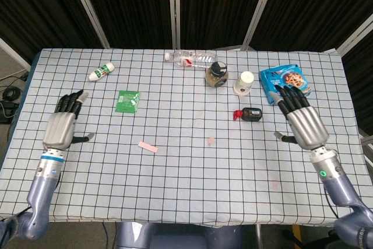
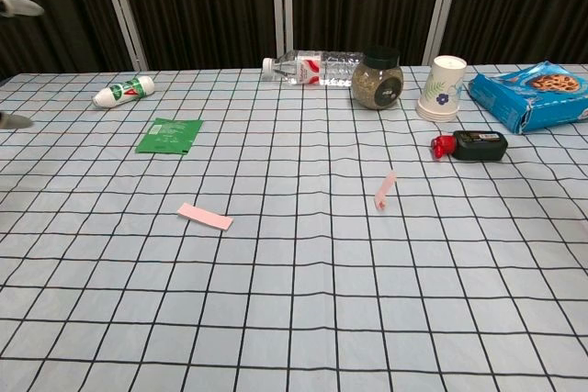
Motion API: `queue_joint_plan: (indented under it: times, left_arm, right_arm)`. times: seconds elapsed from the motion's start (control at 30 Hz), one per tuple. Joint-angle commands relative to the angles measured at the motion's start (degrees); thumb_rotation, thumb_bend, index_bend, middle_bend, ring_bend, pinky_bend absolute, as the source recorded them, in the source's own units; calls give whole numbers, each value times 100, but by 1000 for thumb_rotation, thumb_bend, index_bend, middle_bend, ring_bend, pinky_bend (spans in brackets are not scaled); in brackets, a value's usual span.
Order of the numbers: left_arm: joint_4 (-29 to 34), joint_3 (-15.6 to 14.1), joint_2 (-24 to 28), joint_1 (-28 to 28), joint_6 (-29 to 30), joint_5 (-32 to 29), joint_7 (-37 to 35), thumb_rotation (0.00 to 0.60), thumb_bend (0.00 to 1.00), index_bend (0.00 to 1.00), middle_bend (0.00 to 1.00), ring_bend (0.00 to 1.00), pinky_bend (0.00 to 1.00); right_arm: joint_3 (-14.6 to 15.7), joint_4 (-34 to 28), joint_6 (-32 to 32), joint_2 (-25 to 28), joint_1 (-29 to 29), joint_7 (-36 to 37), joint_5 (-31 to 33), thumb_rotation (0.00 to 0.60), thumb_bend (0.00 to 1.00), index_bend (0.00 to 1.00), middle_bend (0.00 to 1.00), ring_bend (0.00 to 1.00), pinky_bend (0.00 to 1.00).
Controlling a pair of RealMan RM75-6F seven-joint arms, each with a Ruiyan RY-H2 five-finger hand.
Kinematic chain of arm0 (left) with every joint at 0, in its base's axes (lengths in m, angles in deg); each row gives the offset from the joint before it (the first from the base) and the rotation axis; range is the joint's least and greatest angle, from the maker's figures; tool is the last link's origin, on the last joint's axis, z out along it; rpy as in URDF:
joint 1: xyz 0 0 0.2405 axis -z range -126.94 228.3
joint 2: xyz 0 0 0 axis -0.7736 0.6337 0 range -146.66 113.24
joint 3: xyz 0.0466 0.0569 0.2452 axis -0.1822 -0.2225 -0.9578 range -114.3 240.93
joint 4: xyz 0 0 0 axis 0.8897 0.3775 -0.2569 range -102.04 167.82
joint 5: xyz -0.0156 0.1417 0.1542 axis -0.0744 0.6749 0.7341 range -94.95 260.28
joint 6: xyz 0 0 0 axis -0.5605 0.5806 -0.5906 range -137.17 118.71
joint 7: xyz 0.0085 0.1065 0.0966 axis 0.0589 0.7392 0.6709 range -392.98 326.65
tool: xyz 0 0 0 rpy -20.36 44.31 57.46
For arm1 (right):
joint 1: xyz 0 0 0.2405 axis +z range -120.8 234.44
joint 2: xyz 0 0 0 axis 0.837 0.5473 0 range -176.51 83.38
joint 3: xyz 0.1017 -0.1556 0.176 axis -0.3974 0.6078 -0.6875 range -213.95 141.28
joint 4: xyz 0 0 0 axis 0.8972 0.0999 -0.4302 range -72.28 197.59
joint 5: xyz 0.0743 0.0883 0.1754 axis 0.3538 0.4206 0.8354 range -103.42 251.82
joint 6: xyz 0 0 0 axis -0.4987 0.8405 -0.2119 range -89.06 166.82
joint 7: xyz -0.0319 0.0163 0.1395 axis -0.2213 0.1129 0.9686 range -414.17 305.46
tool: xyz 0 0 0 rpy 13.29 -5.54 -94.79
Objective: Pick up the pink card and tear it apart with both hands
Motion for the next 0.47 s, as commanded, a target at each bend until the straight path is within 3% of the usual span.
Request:
queue_joint_plan:
  times: [0.03, 0.27, 0.47]
  left_arm:
    - [224, -351, 504, -710, 800, 504, -182, 600, 0, 0, 0, 0, 0]
    - [580, -814, 978, -1452, 1291, 851, -414, 600, 0, 0, 0, 0, 0]
    - [424, -916, 1058, -1812, 1553, 1136, -799, 600, 0, 0, 0, 0, 0]
  right_arm:
    - [278, -34, -439, 284, -622, -58, 1, 600, 0, 63, 0, 0, 0]
    - [530, -600, -895, 410, -1366, -480, 212, 600, 0, 53, 0, 0, 0]
    - [600, -510, -1183, 261, -1697, -589, 78, 600, 0, 51, 0, 0, 0]
